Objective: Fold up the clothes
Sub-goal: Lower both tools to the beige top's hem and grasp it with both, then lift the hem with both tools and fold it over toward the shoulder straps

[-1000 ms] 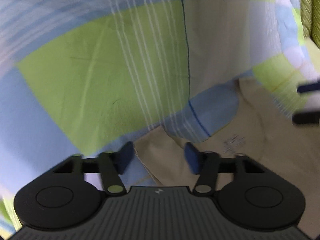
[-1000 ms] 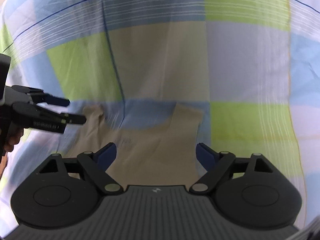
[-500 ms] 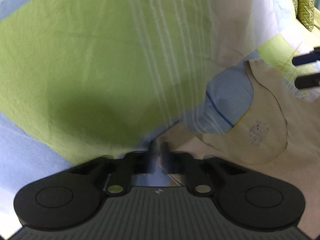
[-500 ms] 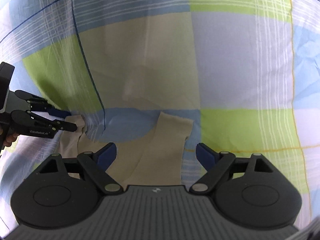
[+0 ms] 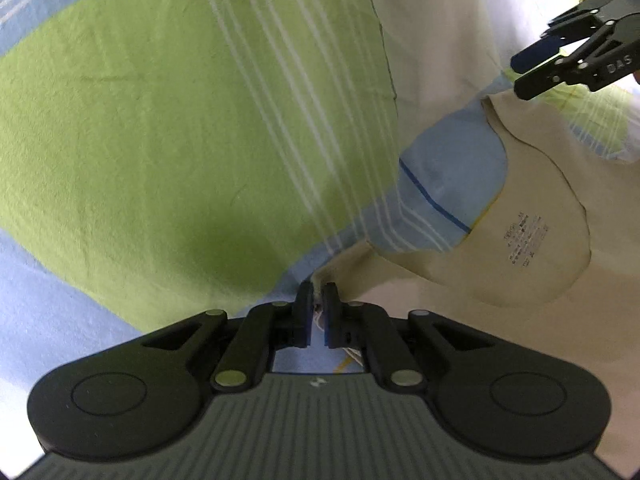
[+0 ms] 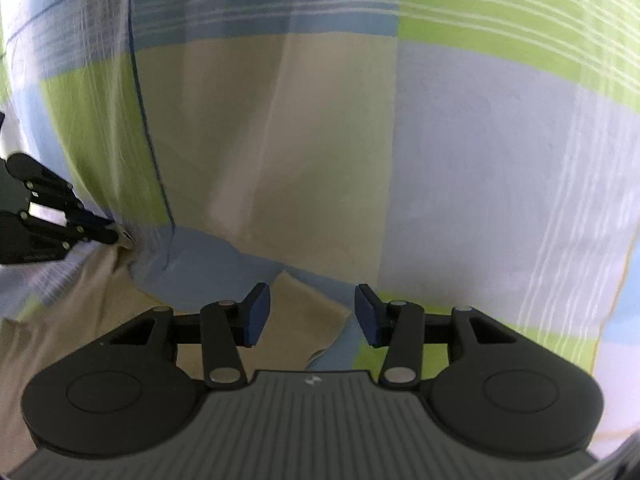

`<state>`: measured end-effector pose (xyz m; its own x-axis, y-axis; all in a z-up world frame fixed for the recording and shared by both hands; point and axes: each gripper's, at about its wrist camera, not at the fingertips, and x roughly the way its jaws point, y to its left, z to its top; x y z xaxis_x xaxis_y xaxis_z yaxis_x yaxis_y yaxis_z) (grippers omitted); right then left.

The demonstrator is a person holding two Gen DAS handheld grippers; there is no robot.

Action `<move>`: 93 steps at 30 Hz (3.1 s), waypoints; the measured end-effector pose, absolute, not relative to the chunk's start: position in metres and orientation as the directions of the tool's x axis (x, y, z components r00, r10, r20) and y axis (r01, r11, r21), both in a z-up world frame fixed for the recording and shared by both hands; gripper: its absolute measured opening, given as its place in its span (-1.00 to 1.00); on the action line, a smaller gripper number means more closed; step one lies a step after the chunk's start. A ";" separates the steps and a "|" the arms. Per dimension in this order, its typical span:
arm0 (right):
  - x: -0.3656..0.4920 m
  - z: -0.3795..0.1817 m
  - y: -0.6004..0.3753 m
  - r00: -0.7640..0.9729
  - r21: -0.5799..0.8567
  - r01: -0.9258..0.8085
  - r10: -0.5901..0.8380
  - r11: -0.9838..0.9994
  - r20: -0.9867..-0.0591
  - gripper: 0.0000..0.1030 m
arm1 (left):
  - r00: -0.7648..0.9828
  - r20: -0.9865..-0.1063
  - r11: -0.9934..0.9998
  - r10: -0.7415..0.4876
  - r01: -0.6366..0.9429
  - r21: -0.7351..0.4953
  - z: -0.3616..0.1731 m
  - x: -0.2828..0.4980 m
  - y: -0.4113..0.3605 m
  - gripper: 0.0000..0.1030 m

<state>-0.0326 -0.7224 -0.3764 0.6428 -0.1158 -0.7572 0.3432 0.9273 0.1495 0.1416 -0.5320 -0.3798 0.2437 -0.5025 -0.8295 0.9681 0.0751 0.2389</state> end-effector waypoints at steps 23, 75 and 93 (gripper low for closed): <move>-0.122 -0.291 -0.635 0.757 -0.173 0.113 -0.198 0.978 -0.622 -0.93 | 0.292 -0.684 0.115 -0.668 0.949 0.294 -0.290 0.029 -0.446 -0.93; -0.378 -0.377 -0.353 0.699 -0.626 -0.336 -0.258 0.704 -0.667 -1.00 | 0.451 -0.676 -0.298 -0.583 0.655 0.695 -0.405 -0.284 -0.197 -0.90; -0.378 -0.401 -0.326 0.658 -0.625 -0.383 -0.274 0.680 -0.701 -0.79 | 0.487 -0.673 -0.318 -0.557 0.623 0.714 -0.422 -0.300 -0.190 -0.76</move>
